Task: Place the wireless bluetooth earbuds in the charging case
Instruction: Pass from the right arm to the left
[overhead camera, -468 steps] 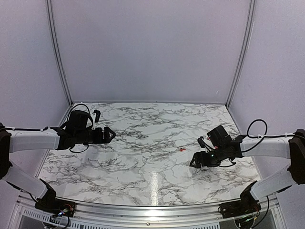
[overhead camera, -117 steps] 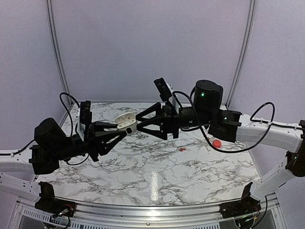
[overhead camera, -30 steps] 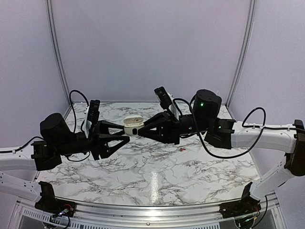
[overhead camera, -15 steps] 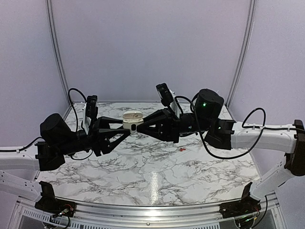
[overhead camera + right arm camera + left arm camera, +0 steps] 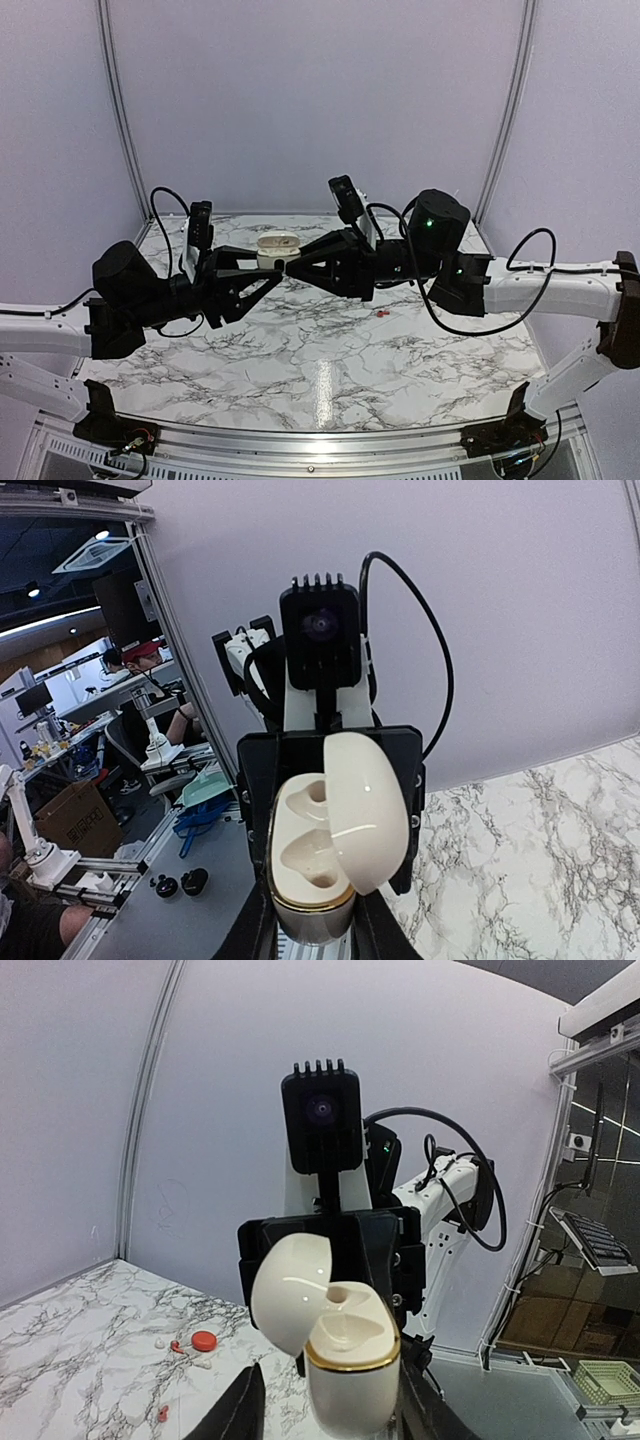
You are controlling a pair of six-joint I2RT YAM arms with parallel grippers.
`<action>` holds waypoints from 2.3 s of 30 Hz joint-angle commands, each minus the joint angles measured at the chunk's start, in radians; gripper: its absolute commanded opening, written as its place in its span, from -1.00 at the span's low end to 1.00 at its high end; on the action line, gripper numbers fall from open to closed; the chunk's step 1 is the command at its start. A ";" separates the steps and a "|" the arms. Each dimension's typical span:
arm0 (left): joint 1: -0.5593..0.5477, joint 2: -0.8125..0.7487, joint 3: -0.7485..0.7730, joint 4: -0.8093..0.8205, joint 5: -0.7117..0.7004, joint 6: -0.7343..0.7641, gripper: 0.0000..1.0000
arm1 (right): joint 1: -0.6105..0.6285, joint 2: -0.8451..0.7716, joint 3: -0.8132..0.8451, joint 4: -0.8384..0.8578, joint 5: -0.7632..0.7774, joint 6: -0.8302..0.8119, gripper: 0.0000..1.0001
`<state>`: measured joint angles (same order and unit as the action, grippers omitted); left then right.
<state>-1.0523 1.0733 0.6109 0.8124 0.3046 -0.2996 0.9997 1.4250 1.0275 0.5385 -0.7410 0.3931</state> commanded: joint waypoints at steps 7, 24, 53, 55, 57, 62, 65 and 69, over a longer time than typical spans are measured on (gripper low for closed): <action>-0.006 0.000 0.010 0.079 -0.024 -0.005 -0.09 | 0.008 -0.005 0.002 0.021 0.014 -0.003 -0.83; -0.006 0.011 0.013 0.097 -0.030 -0.016 -0.12 | 0.014 0.002 -0.001 0.026 0.020 -0.002 -0.83; -0.006 -0.007 -0.007 0.111 -0.039 -0.004 -0.42 | 0.014 -0.010 -0.004 0.019 0.031 -0.008 -0.84; -0.006 -0.005 -0.008 0.111 -0.038 -0.004 -0.40 | 0.014 -0.016 -0.006 0.018 0.038 -0.008 -0.84; -0.006 0.001 -0.007 0.111 -0.028 -0.009 -0.26 | 0.014 -0.017 -0.006 0.018 0.037 -0.007 -0.84; -0.006 0.009 -0.008 0.111 -0.019 -0.016 -0.16 | 0.014 -0.018 -0.007 0.024 0.035 0.001 -0.84; -0.006 0.011 -0.006 0.111 -0.017 -0.018 -0.16 | 0.014 -0.023 -0.009 0.025 0.039 -0.003 -0.83; -0.006 0.020 -0.002 0.111 -0.011 -0.019 -0.14 | 0.014 -0.024 -0.009 0.023 0.043 -0.005 -0.83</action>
<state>-1.0557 1.0847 0.6083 0.8883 0.2794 -0.3119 1.0065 1.4250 1.0161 0.5411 -0.7109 0.3923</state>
